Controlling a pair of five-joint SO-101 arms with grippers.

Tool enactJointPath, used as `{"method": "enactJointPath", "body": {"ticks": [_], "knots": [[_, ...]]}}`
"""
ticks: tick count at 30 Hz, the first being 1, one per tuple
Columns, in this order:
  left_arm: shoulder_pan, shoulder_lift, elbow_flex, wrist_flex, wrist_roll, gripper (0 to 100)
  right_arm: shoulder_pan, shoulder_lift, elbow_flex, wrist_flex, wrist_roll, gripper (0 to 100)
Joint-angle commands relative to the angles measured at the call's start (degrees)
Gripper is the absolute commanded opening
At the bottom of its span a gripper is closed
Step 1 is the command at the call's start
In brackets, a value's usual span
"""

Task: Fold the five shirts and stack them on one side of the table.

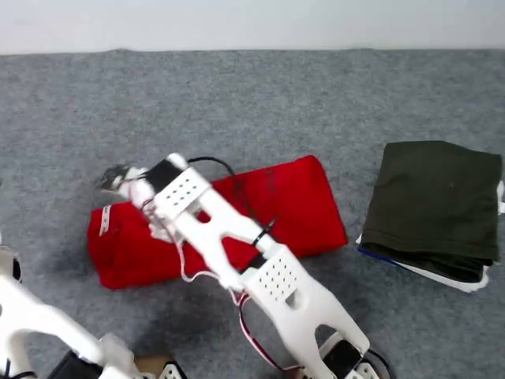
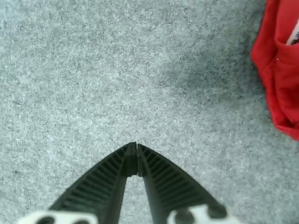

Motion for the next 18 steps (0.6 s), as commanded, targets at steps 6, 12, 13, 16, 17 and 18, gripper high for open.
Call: {"method": "enactJointPath", "body": {"ticks": [6, 12, 13, 16, 17, 18], "knots": [[0.26, -1.67, -1.98, -0.35, -0.44, 1, 0.48, 0.92, -11.78, 6.11, -0.44, 1.4], [0.26, -1.67, -2.24, -0.62, -0.53, 1, -0.57, -4.0, -15.91, 6.55, -0.44, 1.4], [0.26, -1.67, -2.24, -0.7, -0.53, 1, -0.31, -5.41, -15.12, 6.55, -0.44, 1.4], [0.26, -1.93, -2.33, -0.7, -0.53, 1, 2.51, -10.33, -8.88, 6.55, -0.44, 1.8], [0.18, -1.93, -2.33, -0.7, -0.53, 1, 3.91, -12.35, -5.89, 6.64, -0.44, 1.8], [0.18, -1.93, -2.33, -0.7, -0.53, 1, 5.41, -14.55, -2.2, 6.64, -1.05, 1.9]]}}
